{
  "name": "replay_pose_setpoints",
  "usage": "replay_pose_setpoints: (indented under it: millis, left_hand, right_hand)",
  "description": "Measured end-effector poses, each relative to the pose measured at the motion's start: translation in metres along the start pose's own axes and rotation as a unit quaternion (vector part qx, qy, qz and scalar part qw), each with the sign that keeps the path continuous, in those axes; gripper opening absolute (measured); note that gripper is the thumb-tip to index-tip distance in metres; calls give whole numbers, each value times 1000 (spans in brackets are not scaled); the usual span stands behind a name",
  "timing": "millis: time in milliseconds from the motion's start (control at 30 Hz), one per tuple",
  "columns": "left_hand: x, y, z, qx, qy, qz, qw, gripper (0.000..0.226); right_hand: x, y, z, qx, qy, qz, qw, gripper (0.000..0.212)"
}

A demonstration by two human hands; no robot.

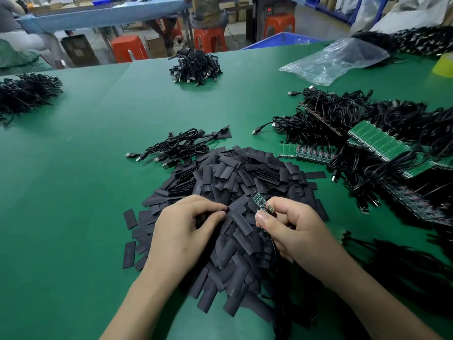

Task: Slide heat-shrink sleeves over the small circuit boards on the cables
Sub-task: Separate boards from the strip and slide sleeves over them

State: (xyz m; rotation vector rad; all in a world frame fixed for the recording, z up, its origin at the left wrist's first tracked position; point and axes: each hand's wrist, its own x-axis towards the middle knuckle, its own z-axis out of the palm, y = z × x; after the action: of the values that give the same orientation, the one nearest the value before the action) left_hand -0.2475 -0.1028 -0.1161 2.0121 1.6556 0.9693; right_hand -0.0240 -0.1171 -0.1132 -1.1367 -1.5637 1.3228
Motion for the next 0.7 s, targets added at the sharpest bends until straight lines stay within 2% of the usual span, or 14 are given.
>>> replay_pose_setpoints:
  millis: [133,233,333,467,533,600,700]
  left_hand:
    - [-2,10,2,-116,17,15,993,14]
    - [-6,18,7,-211,-20,26,977,14]
    - [-11,24,16,-276,-49,-13,960,13]
    - [-13,26,22,-344,-39,-58,936,10]
    - [-14,26,22,-289,-12,-25,957,13]
    - [-15,27,21,-171,25,55,983,23]
    - [-16,28,22,-98,56,130,985,32]
  right_hand:
    - [-2,2,2,-59,40,-40,997,29]
    - [-3,0,6,-67,54,-52,995,24]
    - [-3,-3,8,-60,44,-55,996,30]
    - [-1,-1,5,-34,24,-61,997,14]
    - [0,3,4,-26,37,-59,997,17]
    - [0,5,4,8,53,-54,997,22]
    - [1,6,5,34,54,-45,997,24]
